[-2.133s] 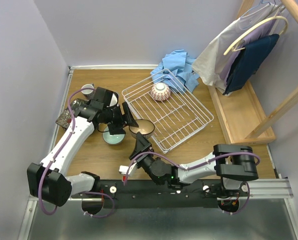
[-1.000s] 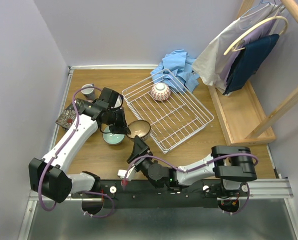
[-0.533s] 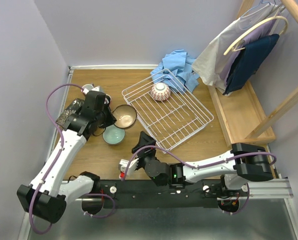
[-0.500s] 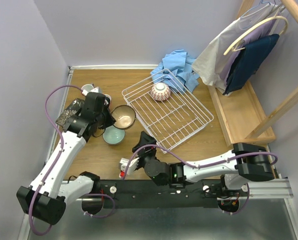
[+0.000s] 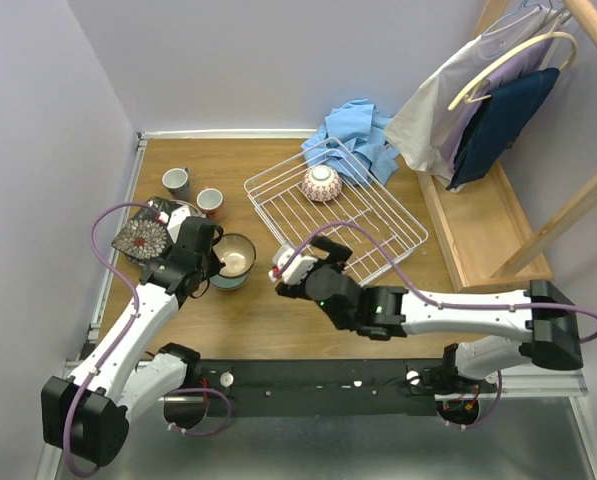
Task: Unload the mixed dishes from the dish rack
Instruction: Place the bowl at the center of the board.
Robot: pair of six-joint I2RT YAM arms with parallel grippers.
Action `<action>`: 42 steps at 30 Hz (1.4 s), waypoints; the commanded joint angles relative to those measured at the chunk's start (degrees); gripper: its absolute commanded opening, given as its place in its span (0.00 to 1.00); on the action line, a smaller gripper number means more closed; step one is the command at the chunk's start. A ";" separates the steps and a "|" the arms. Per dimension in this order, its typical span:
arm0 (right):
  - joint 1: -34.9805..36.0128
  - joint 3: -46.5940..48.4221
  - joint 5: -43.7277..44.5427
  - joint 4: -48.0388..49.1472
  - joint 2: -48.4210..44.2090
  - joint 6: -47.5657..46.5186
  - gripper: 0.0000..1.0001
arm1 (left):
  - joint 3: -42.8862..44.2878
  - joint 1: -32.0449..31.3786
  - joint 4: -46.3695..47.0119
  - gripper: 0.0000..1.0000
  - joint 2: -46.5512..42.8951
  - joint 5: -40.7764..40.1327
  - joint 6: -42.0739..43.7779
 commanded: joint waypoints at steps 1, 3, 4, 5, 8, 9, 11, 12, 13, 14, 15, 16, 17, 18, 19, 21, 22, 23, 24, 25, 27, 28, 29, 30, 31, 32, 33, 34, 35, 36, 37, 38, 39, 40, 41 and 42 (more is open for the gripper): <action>-3.87 -0.03 -2.84 -7.18 -5.47 11.19 1.00 | -1.85 0.46 9.71 0.00 -0.04 -4.15 -2.36; -4.76 -1.26 -2.84 -7.97 -6.88 12.77 1.00 | -2.91 0.46 10.16 0.00 0.40 -4.06 -2.71; -5.46 -1.61 -2.84 -8.33 -8.02 13.47 1.00 | -3.26 0.54 10.60 0.00 0.84 -4.14 -2.97; -5.81 -1.88 -2.93 -8.68 -8.64 14.61 1.00 | -4.04 0.46 10.77 0.00 0.93 -4.58 -3.15; -6.52 -2.67 -2.84 -9.56 -10.31 15.85 1.00 | -5.45 0.46 11.65 0.00 1.11 -4.85 -3.50; -6.61 -3.19 -2.84 -9.65 -10.66 16.03 1.00 | -5.72 0.46 11.74 0.00 1.19 -4.85 -3.59; -7.05 -3.63 -2.75 -9.74 -11.54 16.55 1.00 | -6.51 0.46 12.01 0.04 1.37 -4.94 -3.85; -7.13 -3.81 -2.75 -9.74 -11.72 16.65 1.00 | -6.69 0.46 12.01 0.06 1.37 -4.85 -3.94; -7.40 -4.07 -2.75 -9.74 -11.90 16.82 1.00 | -6.95 0.46 12.18 0.08 1.45 -4.94 -4.03; -7.57 -4.16 -2.84 -9.82 -11.98 17.00 1.00 | -7.30 0.46 12.18 0.14 1.46 -4.94 -4.03; -7.66 -4.25 -2.93 -9.82 -12.07 17.00 1.00 | -7.48 0.46 12.09 0.17 1.46 -4.85 -4.03; -7.75 -4.25 -3.01 -10.00 -12.07 17.17 1.00 | -7.57 0.54 12.18 0.19 1.46 -4.85 -4.03; -7.92 -4.25 -3.19 -10.00 -11.99 17.26 1.00 | -7.83 0.55 12.27 0.24 1.37 -4.85 -4.03; -8.01 -4.25 -3.28 -9.91 -11.99 17.17 1.00 | -7.83 0.55 12.18 0.26 1.28 -4.85 -3.94; -8.19 -4.25 -3.28 -9.83 -11.90 17.17 1.00 | -7.92 0.55 12.09 0.28 1.28 -4.67 -3.85; -8.45 -4.16 -3.54 -9.74 -11.72 17.17 1.00 | -8.01 0.55 12.09 0.34 1.11 -4.50 -3.76; -8.63 -4.16 -3.80 -9.65 -11.63 17.09 1.00 | -7.92 0.55 11.75 0.35 0.76 -4.32 -3.76; -8.72 -3.99 -3.89 -9.74 -11.55 17.09 1.00 | -7.92 0.55 11.66 0.38 0.67 -4.32 -3.76; -8.80 -3.90 -3.98 -9.65 -11.46 17.09 1.00 | -7.92 0.55 11.48 0.40 0.40 -4.32 -3.76; -8.81 -3.81 -3.98 -9.65 -11.20 17.09 1.00 | -7.92 0.55 11.13 0.41 -0.21 -4.32 -3.76; -8.98 -3.64 -3.98 -9.56 -11.02 16.91 1.00 | -7.66 0.55 10.51 0.46 -0.91 -4.32 -3.76; -9.07 -3.55 -4.07 -9.65 -10.76 16.91 1.00 | -7.66 0.55 9.90 0.48 -1.79 -4.32 -3.76; -9.24 -3.46 -4.42 -9.47 -10.67 16.74 1.00 | -7.48 0.55 9.55 0.52 -2.23 -4.49 -3.76; -9.33 -3.29 -4.42 -9.56 -10.58 16.56 1.00 | -7.48 0.55 9.20 0.54 -2.58 -4.58 -3.76; -9.33 -3.11 -4.51 -9.56 -10.41 16.47 1.00 | -7.39 0.55 8.41 0.55 -3.54 -4.58 -3.85; -9.59 -3.11 -4.68 -9.56 -10.06 16.30 1.00 | -7.22 0.55 7.88 0.61 -4.08 -4.50 -3.85; -9.68 -2.85 -4.77 -9.65 -9.88 16.03 1.00 | -7.13 0.55 7.44 0.67 -4.60 -4.50 -3.94; -9.95 -2.32 -4.77 -9.74 -9.62 15.94 1.00 | -6.95 0.55 6.57 0.68 -5.57 -4.32 -3.94; -10.38 -2.14 -5.03 -9.65 -9.18 15.77 1.00 | -6.60 0.55 6.03 0.74 -6.10 -4.23 -4.03; -10.91 -1.97 -5.30 -9.56 -9.00 15.51 1.00 | -6.34 0.63 5.59 0.75 -6.62 -4.15 -4.03; -11.35 -1.36 -5.74 -9.47 -8.74 15.50 1.00 | -6.16 0.63 4.55 0.75 -7.85 -4.15 -3.94; -12.57 -1.09 -6.52 -9.47 -8.47 15.33 1.00 | -5.55 0.63 4.10 0.80 -8.38 -4.15 -4.03; -13.11 -0.74 -6.97 -9.21 -7.86 14.81 1.00 | -5.29 0.63 3.49 0.84 -9.08 -4.06 -4.03; -13.81 -0.30 -7.14 -9.04 -7.42 14.37 1.00 | -4.85 0.63 2.26 0.84 -10.22 -3.88 -4.03; -15.12 0.75 -7.93 -8.86 -6.89 14.01 1.00 | -4.06 0.63 1.64 0.88 -10.84 -3.62 -3.77; -15.83 1.28 -8.46 -8.51 -6.37 13.23 1.00 | -3.62 0.63 1.20 0.89 -11.46 -3.36 -3.59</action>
